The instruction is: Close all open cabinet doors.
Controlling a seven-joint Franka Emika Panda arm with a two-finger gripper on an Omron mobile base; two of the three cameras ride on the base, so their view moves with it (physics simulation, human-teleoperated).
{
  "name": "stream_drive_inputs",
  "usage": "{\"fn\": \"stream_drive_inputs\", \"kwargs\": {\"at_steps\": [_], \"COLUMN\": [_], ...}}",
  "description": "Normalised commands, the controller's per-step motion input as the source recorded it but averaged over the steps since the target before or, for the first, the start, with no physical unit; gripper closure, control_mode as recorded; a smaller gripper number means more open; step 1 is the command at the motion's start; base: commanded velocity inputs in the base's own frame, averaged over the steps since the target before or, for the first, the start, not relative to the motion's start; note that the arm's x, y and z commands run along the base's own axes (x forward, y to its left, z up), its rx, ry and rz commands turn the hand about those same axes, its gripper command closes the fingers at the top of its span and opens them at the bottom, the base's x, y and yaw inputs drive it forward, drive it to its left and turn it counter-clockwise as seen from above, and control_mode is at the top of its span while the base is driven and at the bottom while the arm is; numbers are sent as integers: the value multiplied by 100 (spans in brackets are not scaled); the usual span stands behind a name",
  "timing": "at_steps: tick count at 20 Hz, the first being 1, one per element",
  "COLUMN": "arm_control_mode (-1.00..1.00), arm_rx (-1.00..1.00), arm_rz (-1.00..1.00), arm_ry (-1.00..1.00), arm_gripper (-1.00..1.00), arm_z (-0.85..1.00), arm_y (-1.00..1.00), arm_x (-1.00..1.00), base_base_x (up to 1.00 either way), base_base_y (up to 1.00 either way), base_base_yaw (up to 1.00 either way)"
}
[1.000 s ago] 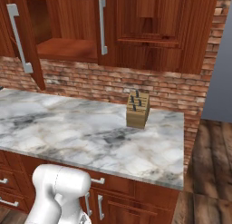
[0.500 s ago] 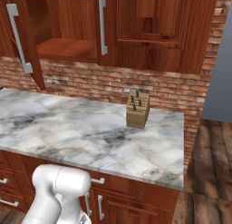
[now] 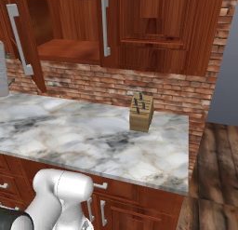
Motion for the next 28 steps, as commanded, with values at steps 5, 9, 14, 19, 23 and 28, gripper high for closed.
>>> {"fn": "stream_drive_inputs", "kwargs": {"at_steps": [5, 9, 14, 19, 23, 28], "arm_control_mode": [-100, -100, -100, -100, -100, -100], "arm_rx": [0, 0, 0, 0, 0, 0], "arm_rz": [-1, 0, 0, 0, 0, 0], "arm_ry": [0, 0, 0, 0, 0, 0], "arm_gripper": [-100, -100, -100, -100, -100, -100], "arm_z": [0, -1, -1, -2, -2, -4], "arm_y": [-9, -15, -21, -21, -26, -29], "arm_x": [75, 69, 68, 74, 74, 69], "base_base_x": [0, 0, 0, 0, 0, 0], "base_base_y": [0, 0, 0, 0, 0, 0], "base_base_yaw": [0, 0, 0, 0, 0, 0]}}
